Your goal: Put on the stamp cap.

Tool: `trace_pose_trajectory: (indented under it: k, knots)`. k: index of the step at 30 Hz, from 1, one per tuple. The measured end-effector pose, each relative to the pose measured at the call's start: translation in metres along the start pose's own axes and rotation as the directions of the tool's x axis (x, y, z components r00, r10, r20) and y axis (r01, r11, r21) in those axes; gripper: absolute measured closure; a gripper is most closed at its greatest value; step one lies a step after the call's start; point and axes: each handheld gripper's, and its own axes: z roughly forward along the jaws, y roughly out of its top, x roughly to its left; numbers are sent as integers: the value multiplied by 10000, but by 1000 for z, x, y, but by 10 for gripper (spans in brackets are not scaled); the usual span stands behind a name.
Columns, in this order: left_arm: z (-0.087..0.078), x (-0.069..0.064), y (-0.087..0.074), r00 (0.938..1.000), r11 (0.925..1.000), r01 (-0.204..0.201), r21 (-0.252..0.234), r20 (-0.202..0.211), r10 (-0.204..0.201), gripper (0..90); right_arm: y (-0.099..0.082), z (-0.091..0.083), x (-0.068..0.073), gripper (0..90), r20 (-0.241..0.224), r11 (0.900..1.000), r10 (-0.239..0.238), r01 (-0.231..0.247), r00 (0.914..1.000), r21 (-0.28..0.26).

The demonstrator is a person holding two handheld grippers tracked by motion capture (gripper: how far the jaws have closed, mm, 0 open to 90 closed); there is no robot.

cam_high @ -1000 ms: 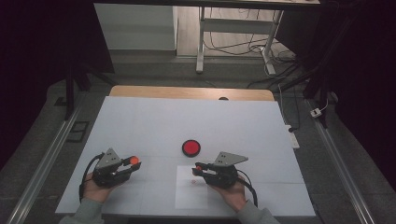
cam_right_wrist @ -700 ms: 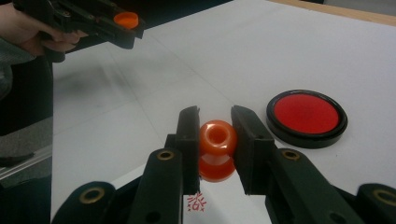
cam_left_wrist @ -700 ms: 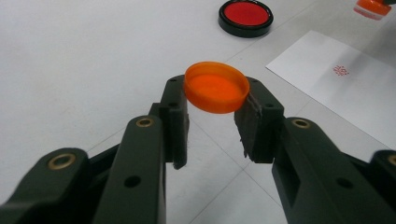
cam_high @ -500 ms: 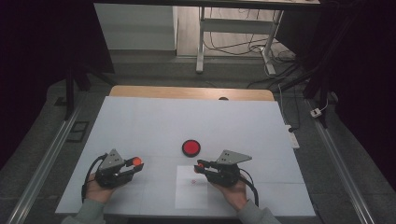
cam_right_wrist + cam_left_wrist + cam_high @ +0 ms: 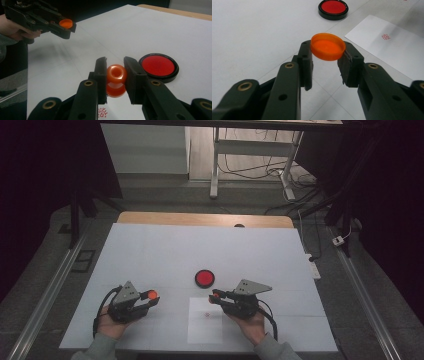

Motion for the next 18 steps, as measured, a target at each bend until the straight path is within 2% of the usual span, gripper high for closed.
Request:
trace_pose_trajectory:
  k: [18]
  knots:
    - [12, -14, 9, 9985, 9995, -310, -2, 449, 310, 653, 1, 0, 1, 721, 42, 9999, -16, 16, 10000, -106]
